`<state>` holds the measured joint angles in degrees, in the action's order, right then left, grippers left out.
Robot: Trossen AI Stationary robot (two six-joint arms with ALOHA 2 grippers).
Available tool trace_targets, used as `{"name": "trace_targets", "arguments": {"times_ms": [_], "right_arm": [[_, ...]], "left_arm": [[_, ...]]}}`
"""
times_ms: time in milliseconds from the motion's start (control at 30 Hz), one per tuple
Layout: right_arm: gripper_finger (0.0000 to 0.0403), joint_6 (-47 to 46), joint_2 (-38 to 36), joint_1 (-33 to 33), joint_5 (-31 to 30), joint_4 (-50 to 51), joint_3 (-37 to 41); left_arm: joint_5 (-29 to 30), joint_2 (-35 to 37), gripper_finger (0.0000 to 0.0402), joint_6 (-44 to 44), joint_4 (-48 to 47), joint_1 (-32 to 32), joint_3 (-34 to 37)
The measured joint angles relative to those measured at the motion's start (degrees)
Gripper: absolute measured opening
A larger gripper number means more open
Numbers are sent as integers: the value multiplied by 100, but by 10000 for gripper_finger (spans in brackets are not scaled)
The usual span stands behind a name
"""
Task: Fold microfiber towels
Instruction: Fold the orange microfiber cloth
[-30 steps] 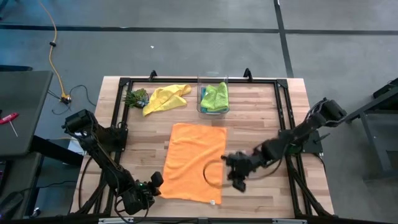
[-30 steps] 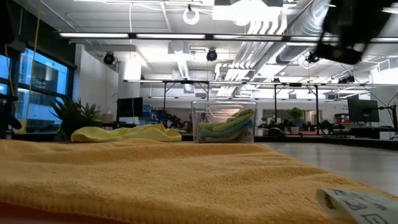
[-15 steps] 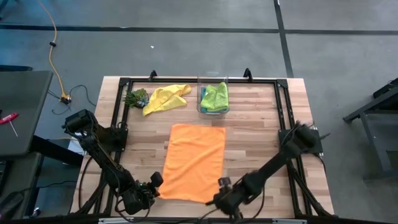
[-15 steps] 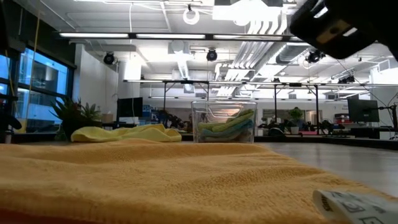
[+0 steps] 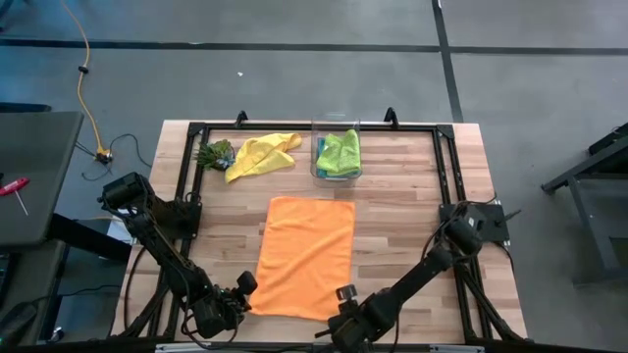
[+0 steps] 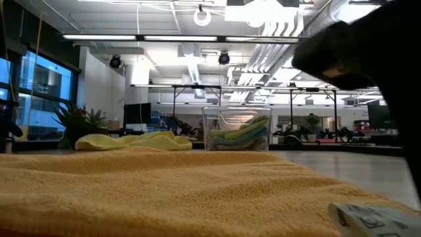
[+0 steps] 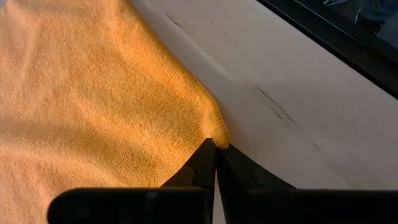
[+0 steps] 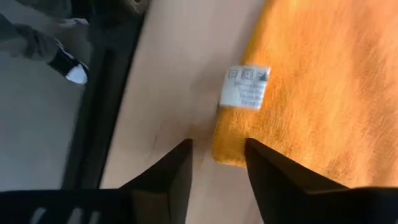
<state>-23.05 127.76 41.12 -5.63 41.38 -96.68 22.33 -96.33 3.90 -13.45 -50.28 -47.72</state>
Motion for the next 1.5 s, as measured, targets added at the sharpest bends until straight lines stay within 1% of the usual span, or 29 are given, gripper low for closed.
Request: {"name": "trace_targets", "arguments": {"times_ms": [333, 467, 533, 600, 700, 733, 833, 967, 1067, 1133, 1300, 1433, 1500], "right_arm": [[73, -26, 28, 7, -15, 209, 0], [22, -77, 28, -18, -39, 257, 0], [6, -109, 28, -37, 0, 330, -2], [7, -154, 28, -62, 8, 527, -58], [2, -260, -47, -119, 31, 782, -101], [2, -259, -117, -134, 63, 794, -101], [1, -114, -421, -182, 272, 806, -107], [0, 138, -858, -278, 763, 835, -107], [0, 218, -1209, -401, 1445, 655, -107], [0, 238, -1411, -461, 1731, 577, -107], [0, 393, -1762, -727, 1806, 683, -107], [0, 463, -1794, -1049, 1473, 1180, -103], [0, 565, -1794, -1203, 1438, 1402, -25]], "left_arm": [[4, 0, 0, 61, 2, 0, 0], [6, 0, 0, 175, 5, 0, 0], [-73, 0, 0, 405, 4, 0, 0], [-482, 17, 0, 792, -43, 20, -26], [-1420, 94, 0, 1255, -10, 111, -96], [-1631, 96, 0, 1409, -39, 144, -119], [-1971, 246, 0, 1674, -199, 173, -168], [-2118, 558, 0, 1759, -286, 325, -181], [-2268, 796, 0, 1759, -382, 523, -183], [-2393, 945, 0, 1736, -466, 657, -181], [-2531, 1272, 0, 1714, -580, 1033, -179], [-2549, 1481, 0, 1711, -653, 1324, -179], [-2550, 1610, 0, 1708, -714, 1464, -177]]}}
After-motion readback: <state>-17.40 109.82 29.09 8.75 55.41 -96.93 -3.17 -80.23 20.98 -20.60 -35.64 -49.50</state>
